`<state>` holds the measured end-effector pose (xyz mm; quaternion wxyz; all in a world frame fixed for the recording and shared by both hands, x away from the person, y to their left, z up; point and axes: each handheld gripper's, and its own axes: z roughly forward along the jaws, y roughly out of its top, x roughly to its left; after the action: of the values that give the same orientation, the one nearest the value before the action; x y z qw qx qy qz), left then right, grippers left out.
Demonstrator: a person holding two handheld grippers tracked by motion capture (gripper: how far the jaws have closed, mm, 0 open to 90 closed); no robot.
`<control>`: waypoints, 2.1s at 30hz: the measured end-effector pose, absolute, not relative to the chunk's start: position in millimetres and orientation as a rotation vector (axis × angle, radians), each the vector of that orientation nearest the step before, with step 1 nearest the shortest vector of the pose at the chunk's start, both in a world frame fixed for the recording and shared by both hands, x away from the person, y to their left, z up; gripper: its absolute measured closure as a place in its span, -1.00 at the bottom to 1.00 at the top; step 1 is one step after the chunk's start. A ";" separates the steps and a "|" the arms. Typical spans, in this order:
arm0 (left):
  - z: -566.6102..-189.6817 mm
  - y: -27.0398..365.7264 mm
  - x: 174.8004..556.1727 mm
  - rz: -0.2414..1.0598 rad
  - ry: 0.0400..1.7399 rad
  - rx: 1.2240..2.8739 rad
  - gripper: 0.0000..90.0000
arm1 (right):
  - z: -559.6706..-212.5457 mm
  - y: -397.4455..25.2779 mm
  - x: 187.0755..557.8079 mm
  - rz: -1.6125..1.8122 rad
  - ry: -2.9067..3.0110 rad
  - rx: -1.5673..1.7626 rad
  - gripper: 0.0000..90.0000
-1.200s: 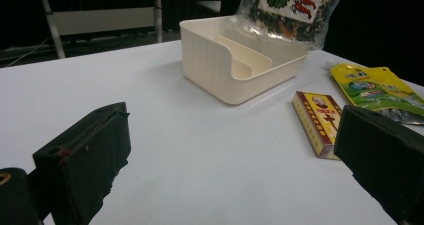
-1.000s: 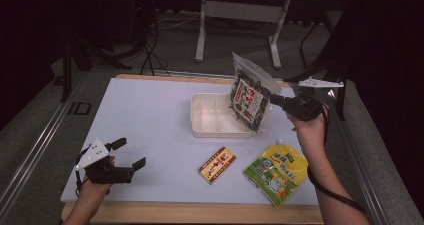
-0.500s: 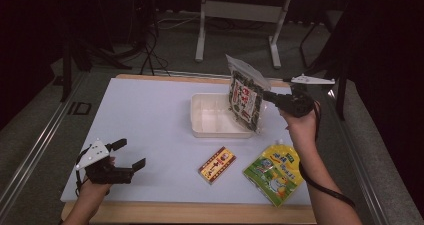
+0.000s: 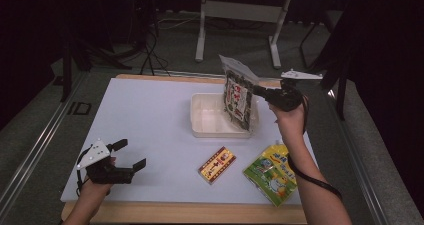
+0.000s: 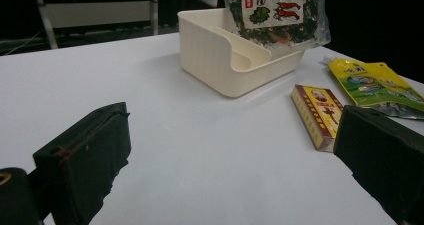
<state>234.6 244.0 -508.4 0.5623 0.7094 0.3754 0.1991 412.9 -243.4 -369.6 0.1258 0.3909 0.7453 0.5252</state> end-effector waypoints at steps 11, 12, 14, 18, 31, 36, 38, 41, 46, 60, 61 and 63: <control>-509.6 245.0 234.3 0.460 0.886 1.668 -0.96 | -368.8 -227.4 424.0 1.552 2.180 1.024 1.00; -509.8 245.0 234.3 0.459 0.885 1.671 -0.96 | -367.9 -226.5 425.3 1.549 2.182 1.009 1.00; -510.2 244.7 234.1 0.461 0.884 1.672 -0.96 | -367.1 -225.2 426.8 1.535 2.182 0.973 1.00; -510.2 245.1 234.3 0.460 0.883 1.671 -0.95 | -373.7 -228.3 430.5 1.506 2.199 0.963 1.00; -510.8 243.8 235.0 0.455 0.882 1.676 -0.95 | -388.3 -246.6 426.1 1.491 2.164 1.025 1.00; -511.4 244.7 234.9 0.452 0.883 1.674 -0.95 | -392.4 -250.3 422.3 1.514 2.148 1.029 1.00; -511.4 244.8 234.7 0.452 0.881 1.678 -0.95 | -393.4 -252.1 420.7 1.516 2.137 1.032 1.00; -511.3 244.7 234.4 0.451 0.878 1.678 -0.96 | -395.6 -254.4 417.7 1.535 2.130 1.018 1.00; -512.2 245.1 235.4 0.446 0.883 1.682 -0.95 | -395.8 -253.6 417.1 1.536 2.131 1.010 1.00; -512.6 245.8 235.7 0.443 0.880 1.683 -0.95 | -400.1 -250.4 419.5 1.496 2.128 0.999 1.00; -512.4 245.7 235.5 0.445 0.880 1.686 -0.95 | -400.4 -250.4 419.9 1.504 2.127 1.007 1.00; -512.3 245.7 234.8 0.445 0.880 1.685 -0.95 | -402.0 -251.0 420.1 1.508 2.117 1.008 1.00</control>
<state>234.8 245.7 -512.3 0.5603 0.7149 0.3733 0.1887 420.1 -251.0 -402.0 0.1761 0.3561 0.7474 0.5325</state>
